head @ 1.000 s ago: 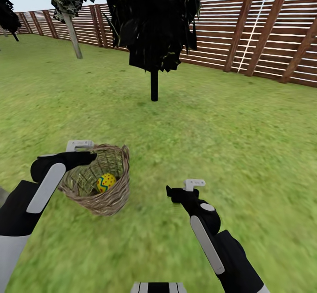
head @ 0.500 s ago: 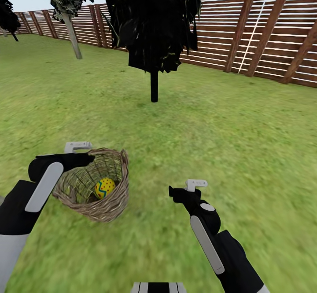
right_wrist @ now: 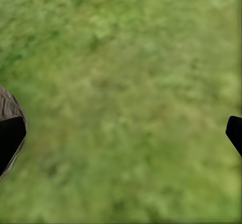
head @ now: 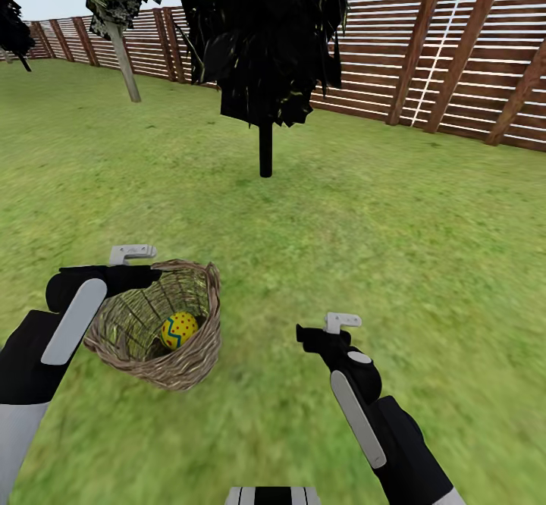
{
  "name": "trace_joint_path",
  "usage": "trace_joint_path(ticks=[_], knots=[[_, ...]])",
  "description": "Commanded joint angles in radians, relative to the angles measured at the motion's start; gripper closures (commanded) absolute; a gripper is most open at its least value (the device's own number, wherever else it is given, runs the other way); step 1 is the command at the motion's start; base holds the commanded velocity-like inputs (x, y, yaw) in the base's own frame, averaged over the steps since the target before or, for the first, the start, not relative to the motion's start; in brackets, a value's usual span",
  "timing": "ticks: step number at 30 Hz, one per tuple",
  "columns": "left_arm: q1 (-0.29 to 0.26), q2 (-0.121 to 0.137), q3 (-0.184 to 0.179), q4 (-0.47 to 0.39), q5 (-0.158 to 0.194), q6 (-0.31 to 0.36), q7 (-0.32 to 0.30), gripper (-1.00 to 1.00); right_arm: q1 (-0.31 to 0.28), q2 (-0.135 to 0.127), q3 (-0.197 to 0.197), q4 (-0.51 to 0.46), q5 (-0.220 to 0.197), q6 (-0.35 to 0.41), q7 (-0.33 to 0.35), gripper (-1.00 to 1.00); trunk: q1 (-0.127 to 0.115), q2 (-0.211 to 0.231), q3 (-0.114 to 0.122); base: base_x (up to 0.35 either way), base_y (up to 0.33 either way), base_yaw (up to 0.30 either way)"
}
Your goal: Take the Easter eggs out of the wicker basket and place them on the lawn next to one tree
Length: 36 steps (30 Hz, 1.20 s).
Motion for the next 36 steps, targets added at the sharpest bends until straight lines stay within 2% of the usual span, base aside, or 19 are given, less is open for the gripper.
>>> trace_joint_path(ticks=[1, 14, 20, 30, 36], knots=[[-0.001, 0.001, -0.002, -0.001, 0.009, 0.002, 0.010, -1.00, -0.001, 0.000, 0.001, 0.000, -0.010, 0.002, -0.010, -1.00, 0.000, 0.000, -0.001, 0.005, 0.000, 0.000], [-0.001, 0.001, -0.002, 0.001, 0.008, 0.002, 0.010, -1.00, -0.001, 0.001, -0.002, 0.003, -0.011, 0.002, -0.010, -1.00, 0.000, 0.000, -0.001, 0.001, 0.000, 0.000], [-0.001, -0.001, -0.002, 0.020, 0.007, 0.002, 0.011, -1.00, -0.001, 0.002, -0.002, 0.003, -0.012, 0.003, -0.009, -1.00, 0.003, -0.002, -0.024, 0.000, 0.000, 0.000], [-0.004, -0.001, 0.000, 0.141, 0.007, 0.002, 0.012, -1.00, -0.001, 0.003, -0.002, 0.003, -0.018, 0.002, -0.006, -1.00, 0.007, -0.004, -0.063, 0.000, 0.000, 0.000], [-0.004, -0.005, 0.000, 0.169, 0.017, 0.002, 0.012, -1.00, -0.001, 0.004, 0.001, 0.002, -0.022, 0.003, -0.005, -1.00, 0.010, -0.006, -0.086, 0.000, 0.000, 0.000]])
